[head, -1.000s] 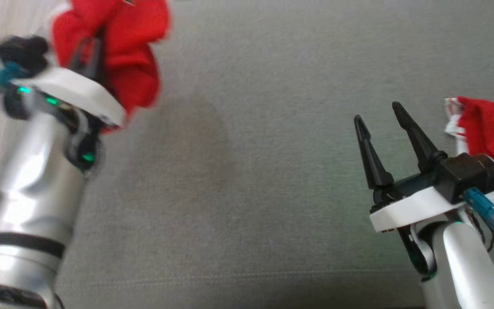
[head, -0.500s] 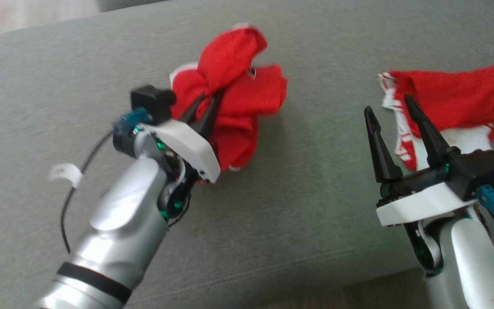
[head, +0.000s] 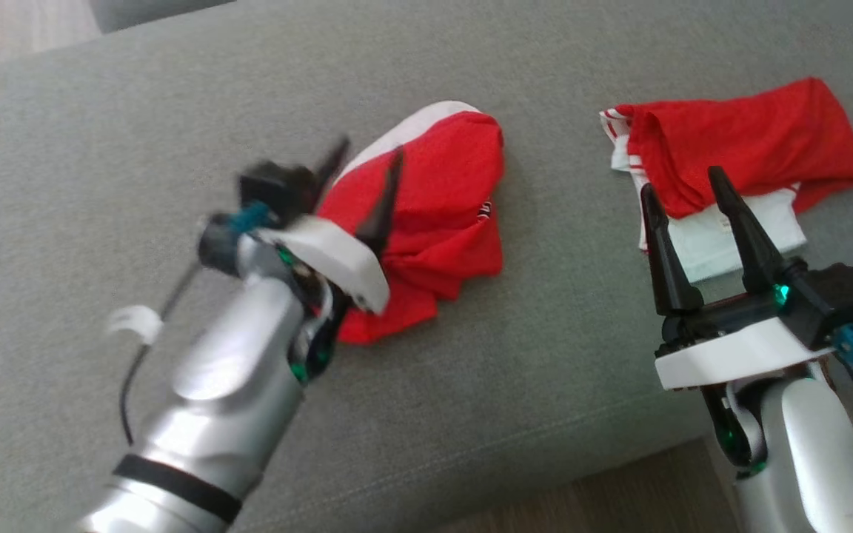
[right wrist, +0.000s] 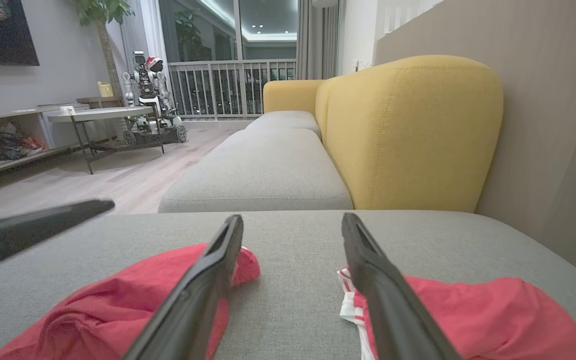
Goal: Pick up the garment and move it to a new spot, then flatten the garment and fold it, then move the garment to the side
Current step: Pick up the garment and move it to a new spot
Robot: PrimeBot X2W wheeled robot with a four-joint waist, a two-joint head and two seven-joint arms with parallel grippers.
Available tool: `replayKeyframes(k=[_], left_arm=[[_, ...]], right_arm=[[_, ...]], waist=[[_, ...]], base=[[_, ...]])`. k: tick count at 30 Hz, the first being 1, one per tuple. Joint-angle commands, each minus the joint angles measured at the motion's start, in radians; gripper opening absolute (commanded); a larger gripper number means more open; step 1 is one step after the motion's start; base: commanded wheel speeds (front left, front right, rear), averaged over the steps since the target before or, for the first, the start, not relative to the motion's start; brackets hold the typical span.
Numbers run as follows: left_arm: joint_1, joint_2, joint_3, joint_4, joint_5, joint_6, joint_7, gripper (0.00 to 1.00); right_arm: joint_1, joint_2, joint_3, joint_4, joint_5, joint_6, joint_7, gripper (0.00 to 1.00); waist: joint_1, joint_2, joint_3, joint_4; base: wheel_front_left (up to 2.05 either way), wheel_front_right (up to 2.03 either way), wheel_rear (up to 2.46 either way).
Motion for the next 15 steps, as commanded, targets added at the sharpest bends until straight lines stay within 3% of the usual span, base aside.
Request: replayKeyframes(k=[1, 9, 15], left_arm=[[-0.021, 0.035, 0.081, -0.099, 0.018, 0.015, -0.012, 1.0], [0.209, 0.106, 0.241, -0.324, 0.103, 0.043, -0.013, 1.0], [0.434, 0.092, 0.354, -0.494, 0.167, 0.042, -0.013, 1.0]], right_arm=[[-0.019, 0.002, 0.022, -0.026, 0.003, 0.0, -0.01, 1.0], [0.035, 0.002, 0.018, -0.007, -0.017, 0.0, 0.0, 1.0], [0.084, 0.002, 0.021, 0.001, -0.019, 0.0, 0.014, 1.0]], waist=[[0.0, 0.0, -0.019, 0.023], [0.0, 0.0, -0.099, 0.112], [0.0, 0.0, -0.138, 0.162]], base=[[0.0, 0.0, 0.0], [0.0, 0.0, 0.0], [0.0, 0.0, 0.0]])
